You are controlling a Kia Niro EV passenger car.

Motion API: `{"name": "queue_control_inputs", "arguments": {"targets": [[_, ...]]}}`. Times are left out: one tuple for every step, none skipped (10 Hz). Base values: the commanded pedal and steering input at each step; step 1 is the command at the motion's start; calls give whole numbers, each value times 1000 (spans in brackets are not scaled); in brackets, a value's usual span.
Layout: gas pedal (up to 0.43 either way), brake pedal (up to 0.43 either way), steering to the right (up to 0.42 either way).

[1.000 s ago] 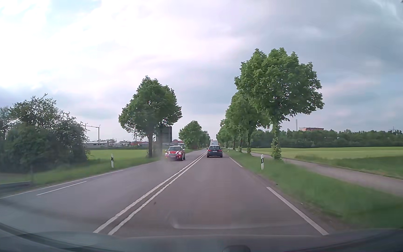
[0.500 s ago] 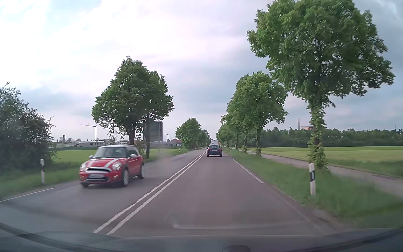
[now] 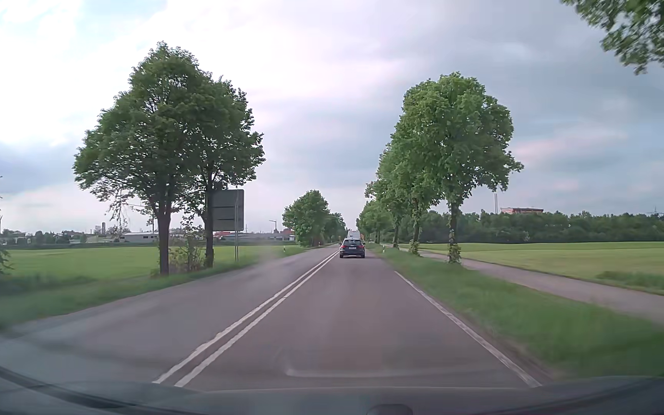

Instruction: Follow the waypoints while adhering to traffic rules and regulations

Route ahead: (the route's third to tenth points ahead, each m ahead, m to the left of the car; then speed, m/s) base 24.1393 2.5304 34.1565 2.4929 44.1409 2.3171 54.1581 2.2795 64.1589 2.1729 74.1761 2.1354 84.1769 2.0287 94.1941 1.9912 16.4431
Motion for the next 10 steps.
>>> {"name": "queue_control_inputs", "arguments": {"targets": [[150,0,-1],[150,0,-1],[150,0,-1],[157,0,-1],[157,0,-1],[157,0,-1],[157,0,-1],[157,0,-1],[157,0,-1],[157,0,-1]]}}
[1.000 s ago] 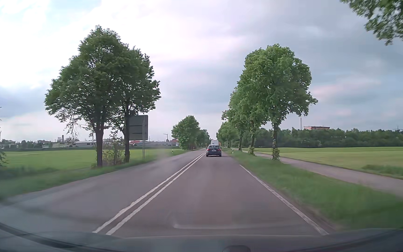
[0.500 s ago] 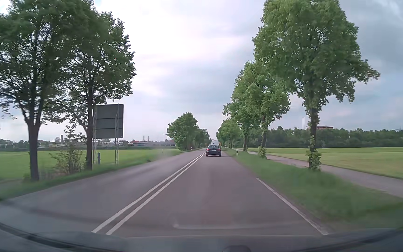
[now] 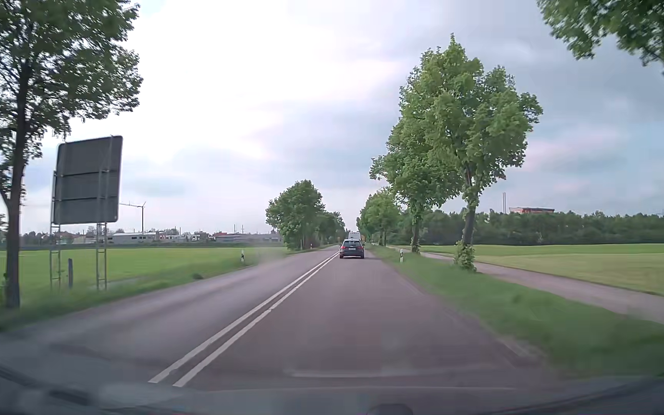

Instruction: Follow the waypoints while adhering to traffic rules and regulations

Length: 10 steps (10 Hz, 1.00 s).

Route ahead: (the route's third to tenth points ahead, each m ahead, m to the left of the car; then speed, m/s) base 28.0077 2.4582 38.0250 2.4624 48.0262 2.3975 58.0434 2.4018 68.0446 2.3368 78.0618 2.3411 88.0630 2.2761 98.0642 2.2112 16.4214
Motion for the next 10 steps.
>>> {"name": "queue_control_inputs", "arguments": {"targets": [[157,0,-1],[157,0,-1],[157,0,-1],[157,0,-1],[157,0,-1],[157,0,-1],[150,0,-1],[150,0,-1],[150,0,0],[150,0,0]]}}
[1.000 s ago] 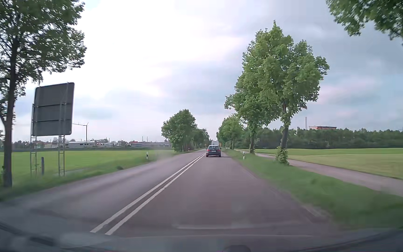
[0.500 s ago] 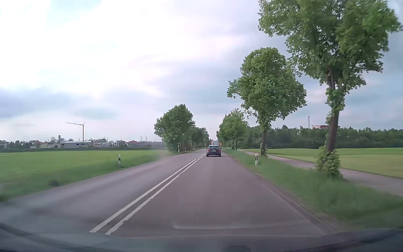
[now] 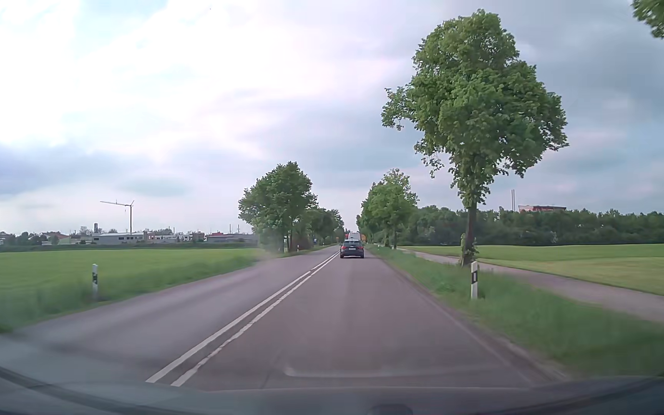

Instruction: Follow the waypoints while adhering to traffic rules and regulations

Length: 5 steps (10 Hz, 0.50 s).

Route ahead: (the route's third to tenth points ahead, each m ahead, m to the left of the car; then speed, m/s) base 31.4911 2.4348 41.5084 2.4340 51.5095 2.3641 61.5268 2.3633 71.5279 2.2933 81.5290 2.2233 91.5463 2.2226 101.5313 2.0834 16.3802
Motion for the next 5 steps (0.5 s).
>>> {"name": "queue_control_inputs", "arguments": {"targets": [[150,0,0],[150,0,0],[138,0,0],[138,0,0],[138,0,0]]}}
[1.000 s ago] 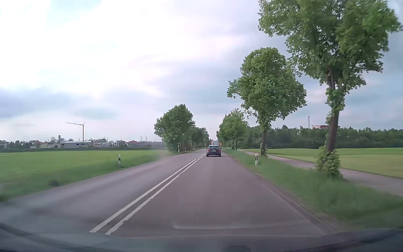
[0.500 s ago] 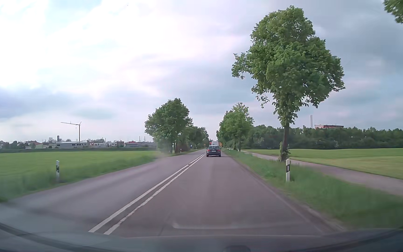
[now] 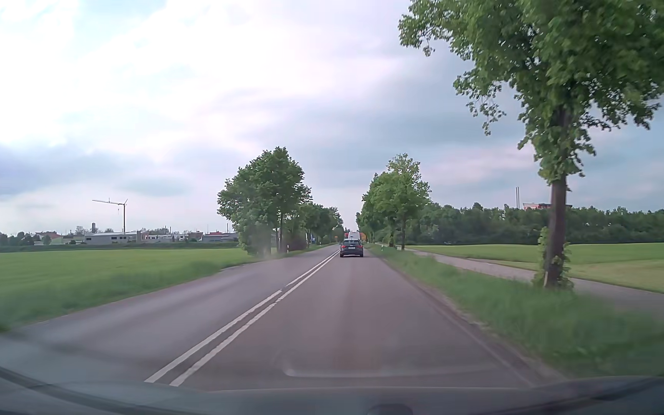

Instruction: Follow the waypoints while adhering to traffic rules and regulations

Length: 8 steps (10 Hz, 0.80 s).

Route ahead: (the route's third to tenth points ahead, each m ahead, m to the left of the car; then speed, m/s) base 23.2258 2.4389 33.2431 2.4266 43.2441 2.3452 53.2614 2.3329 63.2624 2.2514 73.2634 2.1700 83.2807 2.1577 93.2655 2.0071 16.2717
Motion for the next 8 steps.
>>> {"name": "queue_control_inputs", "arguments": {"targets": [[138,0,0],[138,0,0],[138,0,0],[138,0,0],[138,0,-1],[138,0,0],[138,0,-1],[138,0,-1]]}}
